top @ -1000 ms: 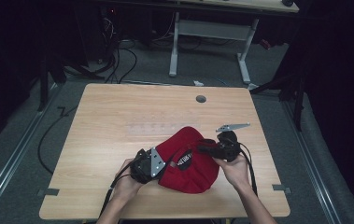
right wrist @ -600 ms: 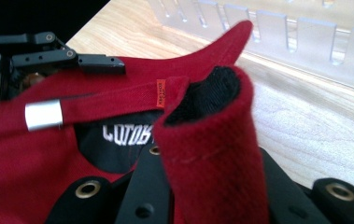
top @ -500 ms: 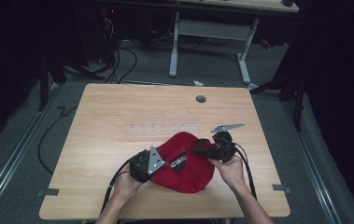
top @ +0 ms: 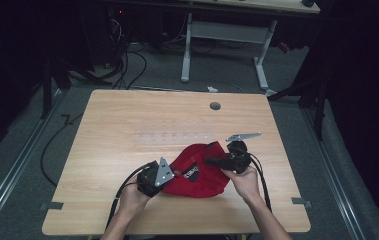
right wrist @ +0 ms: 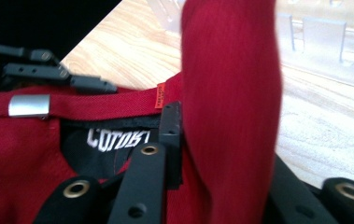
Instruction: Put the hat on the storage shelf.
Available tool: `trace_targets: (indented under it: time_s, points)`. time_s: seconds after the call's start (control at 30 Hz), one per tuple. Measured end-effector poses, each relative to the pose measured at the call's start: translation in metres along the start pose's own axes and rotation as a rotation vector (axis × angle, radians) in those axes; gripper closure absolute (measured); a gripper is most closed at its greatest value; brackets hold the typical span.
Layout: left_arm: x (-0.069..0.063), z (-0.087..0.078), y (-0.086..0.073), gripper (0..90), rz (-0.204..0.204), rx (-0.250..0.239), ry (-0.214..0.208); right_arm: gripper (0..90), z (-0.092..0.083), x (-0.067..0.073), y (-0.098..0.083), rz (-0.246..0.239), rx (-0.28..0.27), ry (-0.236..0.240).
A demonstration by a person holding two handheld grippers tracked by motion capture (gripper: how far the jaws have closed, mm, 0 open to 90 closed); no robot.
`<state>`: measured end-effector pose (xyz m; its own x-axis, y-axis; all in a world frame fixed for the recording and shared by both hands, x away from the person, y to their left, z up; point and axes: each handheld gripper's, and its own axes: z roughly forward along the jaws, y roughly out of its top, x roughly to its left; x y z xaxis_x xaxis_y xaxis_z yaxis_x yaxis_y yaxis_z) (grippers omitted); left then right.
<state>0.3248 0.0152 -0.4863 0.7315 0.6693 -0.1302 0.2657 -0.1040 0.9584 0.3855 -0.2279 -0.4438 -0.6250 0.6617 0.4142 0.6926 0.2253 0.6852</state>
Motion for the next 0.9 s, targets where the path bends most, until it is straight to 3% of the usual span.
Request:
trace_targets:
  time_s: [0.2,0.3,0.43,0.5,0.67,0.8,0.9]
  points:
    - [-0.006,-0.002,-0.001,81.2,0.037,0.030,-0.033,64.0,-0.001,0.000,0.001,0.000,-0.004,0.001]
    - [-0.009,-0.004,-0.002,84.1,0.068,0.052,-0.047,57.2,-0.007,-0.004,0.002,0.024,-0.053,0.004]
    - [-0.010,-0.006,-0.002,85.0,0.071,0.063,-0.049,51.2,-0.014,-0.006,0.003,0.039,-0.104,-0.004]
    - [-0.008,-0.007,-0.001,85.2,0.069,0.075,-0.040,48.9,-0.023,-0.008,0.003,0.046,-0.157,-0.026]
    - [0.001,-0.014,0.005,85.7,0.008,0.052,-0.024,44.9,-0.040,-0.012,0.002,0.053,-0.233,-0.059]
    - [0.002,-0.014,0.006,85.6,-0.001,0.057,-0.024,44.1,-0.043,-0.013,0.000,0.045,-0.238,-0.072]
    - [0.003,-0.013,0.004,85.6,-0.002,0.063,-0.012,43.4,-0.045,-0.014,-0.003,0.048,-0.278,-0.069]
